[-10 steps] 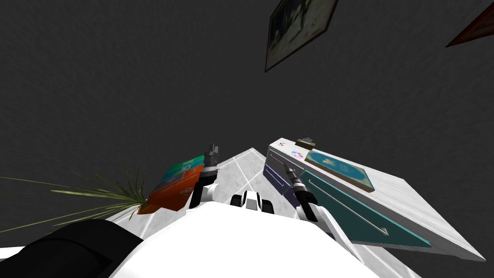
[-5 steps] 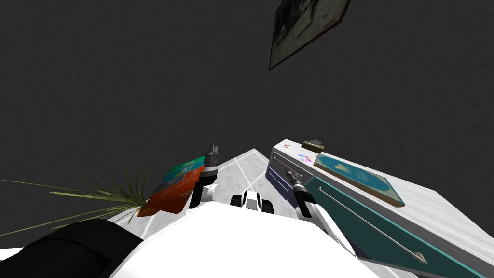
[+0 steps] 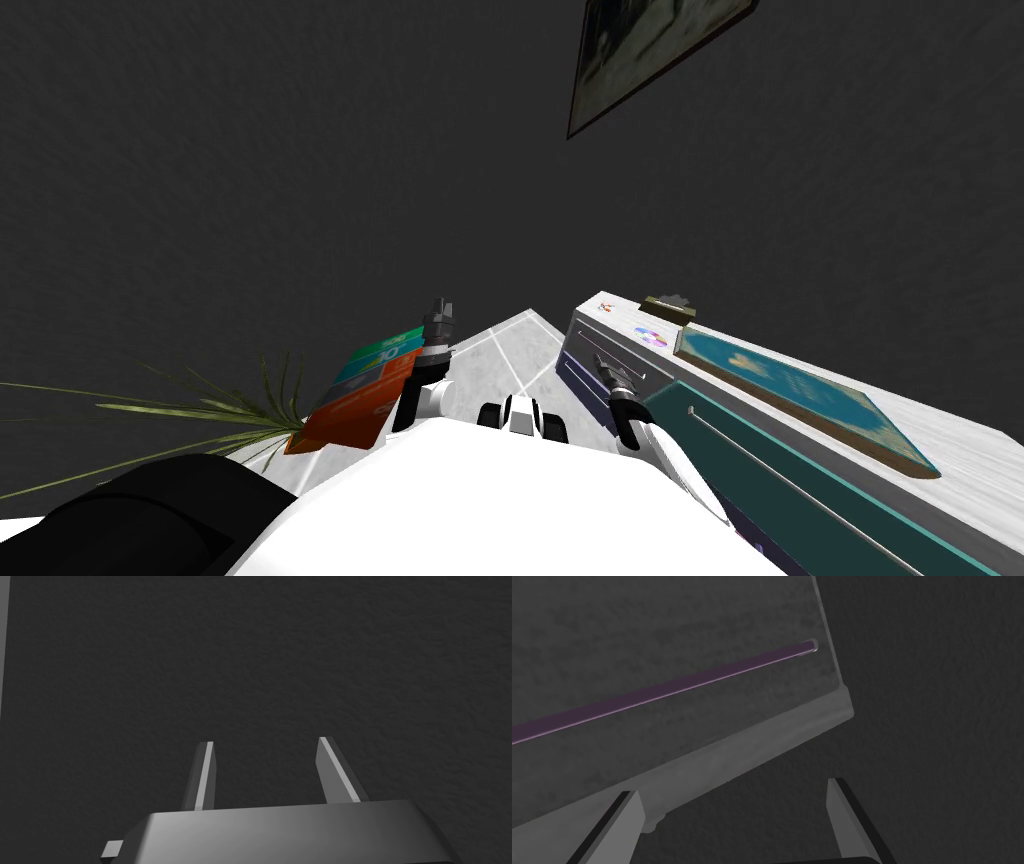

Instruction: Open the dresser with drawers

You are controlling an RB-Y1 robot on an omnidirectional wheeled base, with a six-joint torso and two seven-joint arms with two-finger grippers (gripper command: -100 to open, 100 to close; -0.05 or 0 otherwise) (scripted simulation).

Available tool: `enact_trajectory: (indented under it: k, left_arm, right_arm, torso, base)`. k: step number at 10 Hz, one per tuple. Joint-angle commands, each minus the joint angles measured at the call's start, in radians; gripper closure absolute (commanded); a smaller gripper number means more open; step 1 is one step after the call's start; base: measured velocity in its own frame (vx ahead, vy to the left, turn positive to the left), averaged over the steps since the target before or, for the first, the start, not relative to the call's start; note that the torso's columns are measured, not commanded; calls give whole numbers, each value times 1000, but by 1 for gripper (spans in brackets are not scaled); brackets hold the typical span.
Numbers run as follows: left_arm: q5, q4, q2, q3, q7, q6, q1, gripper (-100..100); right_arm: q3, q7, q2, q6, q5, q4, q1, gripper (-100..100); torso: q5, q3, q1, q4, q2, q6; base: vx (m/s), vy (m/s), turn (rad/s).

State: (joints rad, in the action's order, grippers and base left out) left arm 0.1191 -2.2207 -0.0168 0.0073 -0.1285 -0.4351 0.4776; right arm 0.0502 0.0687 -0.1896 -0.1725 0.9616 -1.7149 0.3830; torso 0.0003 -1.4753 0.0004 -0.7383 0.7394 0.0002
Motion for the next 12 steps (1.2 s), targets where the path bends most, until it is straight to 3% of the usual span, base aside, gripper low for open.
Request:
enact_trajectory:
  k: [1, 2, 3, 4, 5, 7, 10, 12]
  left_arm:
    - [0, 0, 0, 0, 0, 0, 0, 0]
    - [0, 0, 0, 0, 0, 0, 0, 0]
    - [0, 0, 0, 0, 0, 0, 0, 0]
    - [0, 0, 0, 0, 0, 0, 0, 0]
    - [0, 0, 0, 0, 0, 0, 0, 0]
    - [0, 0, 0, 0, 0, 0, 0, 0]
    - [0, 0, 0, 0, 0, 0, 0, 0]
    - [0, 0, 0, 0, 0, 0, 0, 0]
  right_arm:
    - [0, 12, -2, -40, 67, 43, -6, -100]
    - [1, 21, -6, -75, 96, 87, -17, -100]
    - [1, 21, -6, -75, 118, 87, -17, -100]
    - [3, 30, -11, -111, 148, 130, -27, -100]
    - [3, 30, -11, -111, 169, 131, -27, -100]
    - [6, 48, -20, -171, 248, 210, -49, -100]
    - [8, 57, -25, -215, 319, 266, -59, -100]
    - [11, 73, -35, -277, 395, 338, -80, -100]
  torso:
    - [-1, -1, -2, 0, -2, 0]
    - [-1, -1, -1, 1, -2, 0]
    - [0, -1, 1, 0, -2, 0]
    - [0, 0, 0, 0, 0, 0]
    - [0, 0, -1, 0, -1, 0]
    - [0, -2, -1, 1, -3, 0]
    - [0, 0, 1, 0, -1, 0]
    - [-1, 0, -2, 0, 0, 0]
  base:
    - [92, 56, 29]
    - [91, 91, 54]
    - [66, 73, 23]
    - [78, 68, 48]
    - [84, 49, 20]
    - [120, 67, 60]
    - [97, 80, 32]
    - [107, 68, 55]
